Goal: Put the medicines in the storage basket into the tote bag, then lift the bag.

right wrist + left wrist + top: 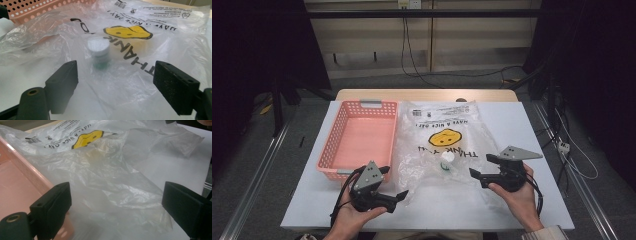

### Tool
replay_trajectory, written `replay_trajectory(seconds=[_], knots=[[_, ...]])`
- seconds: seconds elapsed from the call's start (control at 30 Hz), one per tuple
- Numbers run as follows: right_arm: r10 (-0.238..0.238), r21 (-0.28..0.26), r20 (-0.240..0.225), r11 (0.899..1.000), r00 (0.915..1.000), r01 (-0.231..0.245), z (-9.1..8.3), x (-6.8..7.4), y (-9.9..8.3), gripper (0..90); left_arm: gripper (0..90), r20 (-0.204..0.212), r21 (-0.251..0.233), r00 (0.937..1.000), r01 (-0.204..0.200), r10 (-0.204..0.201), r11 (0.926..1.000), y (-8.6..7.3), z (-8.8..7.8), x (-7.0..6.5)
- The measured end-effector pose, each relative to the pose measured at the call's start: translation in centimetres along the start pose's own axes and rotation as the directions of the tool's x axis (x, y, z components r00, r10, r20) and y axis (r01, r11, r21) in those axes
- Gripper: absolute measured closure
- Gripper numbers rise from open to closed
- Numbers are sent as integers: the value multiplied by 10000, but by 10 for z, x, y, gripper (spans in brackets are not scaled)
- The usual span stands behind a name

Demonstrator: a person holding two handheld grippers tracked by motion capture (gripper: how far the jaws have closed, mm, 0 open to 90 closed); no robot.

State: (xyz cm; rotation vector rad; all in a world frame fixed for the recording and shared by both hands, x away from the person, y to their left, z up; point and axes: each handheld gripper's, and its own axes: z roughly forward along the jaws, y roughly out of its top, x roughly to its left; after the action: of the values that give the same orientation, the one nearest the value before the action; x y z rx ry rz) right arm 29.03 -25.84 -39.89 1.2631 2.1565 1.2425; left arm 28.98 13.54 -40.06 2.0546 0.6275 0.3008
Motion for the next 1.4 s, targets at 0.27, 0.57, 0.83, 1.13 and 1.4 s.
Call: replay_trajectory(seconds=[0.27,0.57,0.83,1.13,1.4], knots=[[31,103,201,9999,9998,-33,-17,-12,-18,160,70,113,319,9997,-204,200,9993,-12,-7,-8],[185,42,368,9998,9992,-187,-32,-19,-34,135,57,345,841,9994,-132,103,9964,-22,-8,-10],[53,51,364,10000,9993,-55,-48,-8,-46,134,84,237,1030,9988,-442,420,9937,-24,-6,-21],[-299,960,487,9951,9984,252,-49,2,-59,141,177,383,1336,9957,-892,848,9870,-28,2,-24],[-226,2418,25,9701,9997,213,-36,1,-70,319,248,379,1715,9924,-1218,1170,9776,-31,9,-20]])
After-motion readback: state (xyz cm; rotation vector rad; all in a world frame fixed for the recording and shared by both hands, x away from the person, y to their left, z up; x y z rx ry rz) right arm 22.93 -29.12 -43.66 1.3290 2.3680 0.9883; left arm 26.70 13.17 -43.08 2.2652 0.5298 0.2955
